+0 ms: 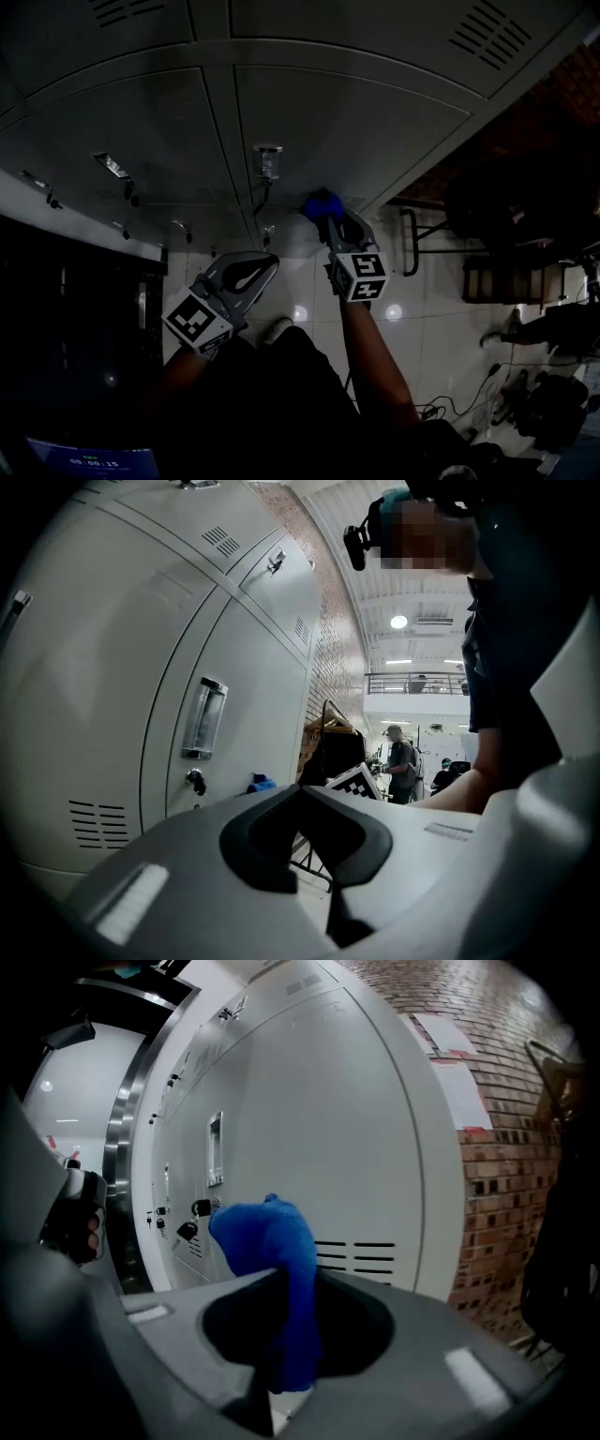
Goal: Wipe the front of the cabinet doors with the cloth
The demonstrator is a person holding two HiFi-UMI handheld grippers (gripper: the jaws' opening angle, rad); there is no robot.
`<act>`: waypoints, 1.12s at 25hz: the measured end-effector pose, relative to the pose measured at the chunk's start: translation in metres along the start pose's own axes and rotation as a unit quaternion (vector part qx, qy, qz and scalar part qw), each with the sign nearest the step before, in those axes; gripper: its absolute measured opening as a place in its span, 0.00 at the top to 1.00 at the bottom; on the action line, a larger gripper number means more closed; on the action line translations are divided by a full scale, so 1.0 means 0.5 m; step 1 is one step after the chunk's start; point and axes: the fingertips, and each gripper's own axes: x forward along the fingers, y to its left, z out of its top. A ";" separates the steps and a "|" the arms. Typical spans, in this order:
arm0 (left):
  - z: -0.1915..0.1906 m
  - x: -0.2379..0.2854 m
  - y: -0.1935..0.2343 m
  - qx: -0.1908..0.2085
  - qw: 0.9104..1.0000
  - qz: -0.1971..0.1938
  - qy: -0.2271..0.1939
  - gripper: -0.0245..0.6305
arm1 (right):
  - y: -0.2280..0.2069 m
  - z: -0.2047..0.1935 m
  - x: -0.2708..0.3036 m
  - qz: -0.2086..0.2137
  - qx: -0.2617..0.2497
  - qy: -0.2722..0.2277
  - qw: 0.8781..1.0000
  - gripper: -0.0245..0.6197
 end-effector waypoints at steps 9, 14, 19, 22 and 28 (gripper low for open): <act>0.003 0.035 -0.036 -0.006 1.000 -0.011 0.001 0.96 | -0.144 -0.008 -0.070 -0.065 0.006 0.000 0.998 0.85; 0.000 0.012 -0.033 0.002 1.000 -0.004 -0.005 0.96 | -0.190 -0.010 -0.112 -0.100 0.015 -0.004 0.995 0.85; -0.002 -0.042 -0.038 0.001 1.000 -0.010 -0.004 0.96 | -0.149 0.009 -0.165 -0.106 0.006 -0.015 0.994 0.85; -0.003 -0.094 -0.035 0.003 1.000 -0.016 -0.003 0.96 | -0.071 0.022 -0.191 -0.094 -0.003 -0.021 0.995 0.85; -0.006 -0.285 -0.040 0.004 1.000 -0.027 -0.003 0.96 | 0.228 0.051 -0.224 -0.036 -0.032 -0.031 0.998 0.85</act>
